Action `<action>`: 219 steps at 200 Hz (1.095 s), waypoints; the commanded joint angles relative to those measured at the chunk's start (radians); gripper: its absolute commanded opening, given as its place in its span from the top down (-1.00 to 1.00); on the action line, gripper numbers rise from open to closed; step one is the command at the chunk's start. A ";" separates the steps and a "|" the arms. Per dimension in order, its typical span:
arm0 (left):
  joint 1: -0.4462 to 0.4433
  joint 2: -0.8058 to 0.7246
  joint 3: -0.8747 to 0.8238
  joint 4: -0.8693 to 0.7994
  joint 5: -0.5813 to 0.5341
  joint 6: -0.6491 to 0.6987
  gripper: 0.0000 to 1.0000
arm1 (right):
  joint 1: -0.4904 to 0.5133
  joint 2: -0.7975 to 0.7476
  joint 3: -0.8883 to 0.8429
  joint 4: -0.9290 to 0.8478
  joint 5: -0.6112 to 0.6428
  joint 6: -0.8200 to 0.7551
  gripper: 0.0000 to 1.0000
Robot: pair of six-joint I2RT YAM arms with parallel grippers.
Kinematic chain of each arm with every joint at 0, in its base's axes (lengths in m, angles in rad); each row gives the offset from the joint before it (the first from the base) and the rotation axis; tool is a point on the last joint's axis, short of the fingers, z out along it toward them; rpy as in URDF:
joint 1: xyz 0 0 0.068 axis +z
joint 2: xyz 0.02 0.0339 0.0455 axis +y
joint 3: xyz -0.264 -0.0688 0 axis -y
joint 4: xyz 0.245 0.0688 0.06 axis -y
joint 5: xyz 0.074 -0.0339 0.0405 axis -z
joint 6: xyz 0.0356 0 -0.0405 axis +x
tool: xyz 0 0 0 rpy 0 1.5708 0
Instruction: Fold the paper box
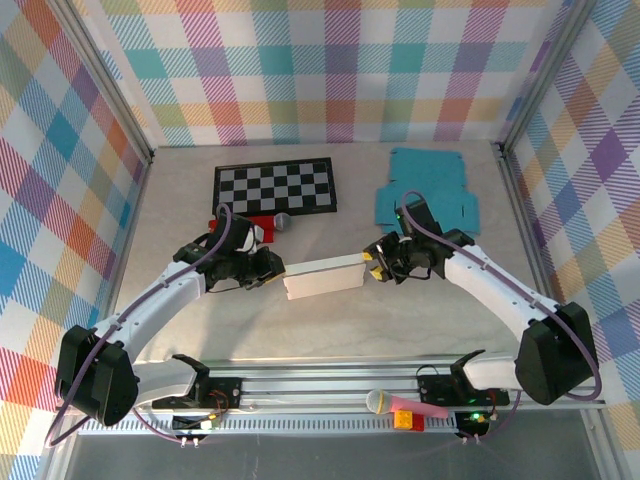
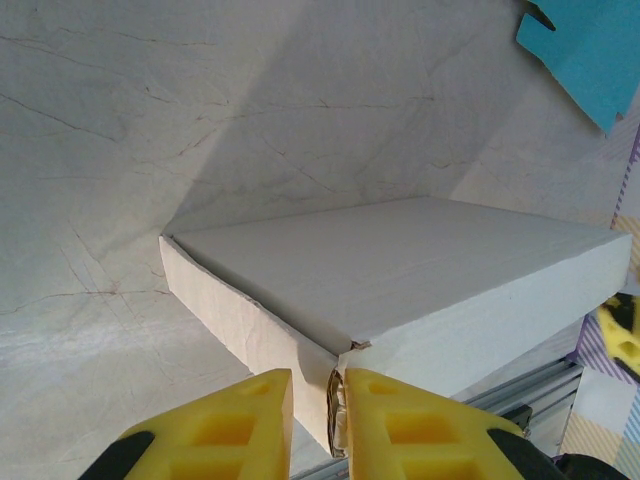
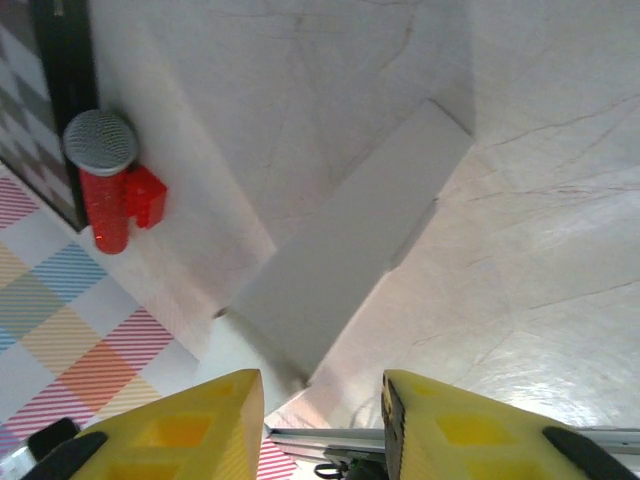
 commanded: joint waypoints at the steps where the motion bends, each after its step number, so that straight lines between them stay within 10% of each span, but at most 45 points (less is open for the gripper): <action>1: -0.001 0.035 -0.034 -0.153 -0.075 0.017 0.61 | 0.000 0.040 -0.044 -0.058 -0.027 0.000 0.32; 58: -0.020 0.028 -0.018 -0.143 -0.092 0.045 0.61 | -0.006 -0.001 0.024 -0.104 0.009 -0.019 0.28; 121: -0.156 -0.054 0.003 -0.159 -0.265 0.099 0.64 | -0.133 -0.037 0.000 -0.037 -0.074 0.015 -0.36; 219: -0.398 -0.192 -0.215 0.007 -0.436 -0.062 0.64 | -0.159 0.067 -0.146 0.076 -0.259 -0.103 -0.27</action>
